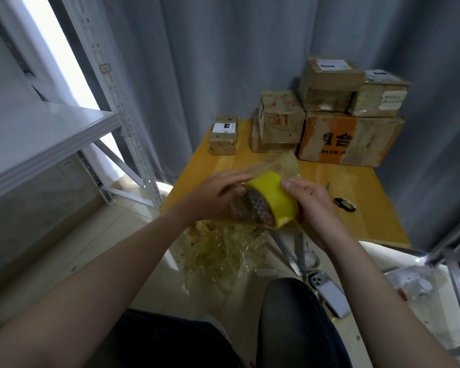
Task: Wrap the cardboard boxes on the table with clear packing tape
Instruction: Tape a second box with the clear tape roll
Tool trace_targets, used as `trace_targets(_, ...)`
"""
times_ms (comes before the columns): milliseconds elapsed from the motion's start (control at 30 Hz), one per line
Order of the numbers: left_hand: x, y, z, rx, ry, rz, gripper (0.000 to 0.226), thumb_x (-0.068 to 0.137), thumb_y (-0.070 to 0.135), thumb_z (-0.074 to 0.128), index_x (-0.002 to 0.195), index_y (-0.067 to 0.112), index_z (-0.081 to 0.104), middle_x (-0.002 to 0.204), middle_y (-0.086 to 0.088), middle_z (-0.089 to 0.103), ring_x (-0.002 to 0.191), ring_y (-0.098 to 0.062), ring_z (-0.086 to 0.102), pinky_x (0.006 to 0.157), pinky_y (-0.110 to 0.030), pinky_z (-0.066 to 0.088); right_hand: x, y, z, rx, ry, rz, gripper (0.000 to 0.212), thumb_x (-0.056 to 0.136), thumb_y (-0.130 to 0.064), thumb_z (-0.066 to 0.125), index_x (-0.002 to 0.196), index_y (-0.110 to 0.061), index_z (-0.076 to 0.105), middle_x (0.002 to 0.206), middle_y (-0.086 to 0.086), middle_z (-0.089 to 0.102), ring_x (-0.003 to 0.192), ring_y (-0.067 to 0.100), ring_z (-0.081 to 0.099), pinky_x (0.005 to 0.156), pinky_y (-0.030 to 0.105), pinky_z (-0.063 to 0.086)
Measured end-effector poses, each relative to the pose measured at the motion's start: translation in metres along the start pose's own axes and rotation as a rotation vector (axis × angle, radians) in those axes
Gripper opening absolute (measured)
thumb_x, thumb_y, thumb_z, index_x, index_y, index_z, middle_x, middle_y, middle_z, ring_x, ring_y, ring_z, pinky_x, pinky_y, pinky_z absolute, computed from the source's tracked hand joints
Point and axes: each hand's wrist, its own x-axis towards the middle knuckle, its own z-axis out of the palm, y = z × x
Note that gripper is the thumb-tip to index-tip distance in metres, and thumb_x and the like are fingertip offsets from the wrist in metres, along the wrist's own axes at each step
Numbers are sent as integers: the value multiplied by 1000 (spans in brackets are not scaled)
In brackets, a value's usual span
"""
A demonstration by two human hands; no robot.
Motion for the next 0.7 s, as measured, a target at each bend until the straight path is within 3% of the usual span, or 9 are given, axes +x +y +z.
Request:
trace_targets(100,-6,-3,2,-300,58,-155,31,107,38,46,137,41,55,126,26,63,117,7,58,96,-24,49,16,-6,7,-24,-68,-99,37,81,-45,75,103,-16,80,105,14,77,102,35,72,95,48,53)
trace_targets(200,-9,-7,3,-424,165,-267,25,110,31,46,131,35,58,113,21,68,107,-1,65,86,-18,52,35,-5,26,-108,-20,-138,26,91,-39,75,103,-16,77,98,13,79,92,30,75,87,48,58)
trace_targets(267,-9,-7,3,-408,256,-334,27,110,28,48,134,24,60,111,18,66,109,-6,64,79,-8,48,49,-3,38,-182,33,-156,31,97,-39,69,98,-8,76,93,18,77,85,32,74,81,51,59)
trace_targets(333,-11,-10,8,-393,320,-368,36,104,34,58,137,19,57,113,13,65,111,-12,64,83,-13,51,60,-5,49,-234,53,-182,40,100,-38,66,92,0,73,86,25,72,72,26,66,68,43,53)
trace_targets(367,-13,-14,13,-387,322,-375,48,98,42,65,140,21,54,119,8,64,114,-15,63,90,-23,54,65,-5,55,-250,54,-193,41,100,-38,66,87,0,72,80,23,70,68,21,62,64,37,50)
trace_targets(433,-17,-18,26,-347,292,-412,84,78,57,80,147,29,42,134,3,56,124,-17,57,100,-38,53,70,-5,64,-267,62,-191,39,100,-38,66,72,-11,66,61,6,62,59,10,56,57,25,45)
trace_targets(500,-14,-18,37,-267,317,-446,114,59,61,91,152,31,32,139,4,51,128,-17,54,102,-41,53,73,-3,70,-273,77,-191,40,101,-34,65,66,-17,57,53,-10,53,50,2,50,51,17,40)
trace_targets(600,-5,-12,42,-233,421,-494,110,58,56,94,148,26,37,133,6,57,121,-15,57,100,-42,54,78,-4,71,-264,73,-179,46,100,-40,65,69,-7,58,55,-6,53,51,6,51,52,21,41)
trace_targets(700,-5,-7,39,-178,433,-516,103,62,51,94,145,23,41,130,6,57,116,-14,56,96,-38,53,79,-11,73,-277,35,-151,73,91,-61,65,77,10,58,67,13,53,61,23,50,59,36,38)
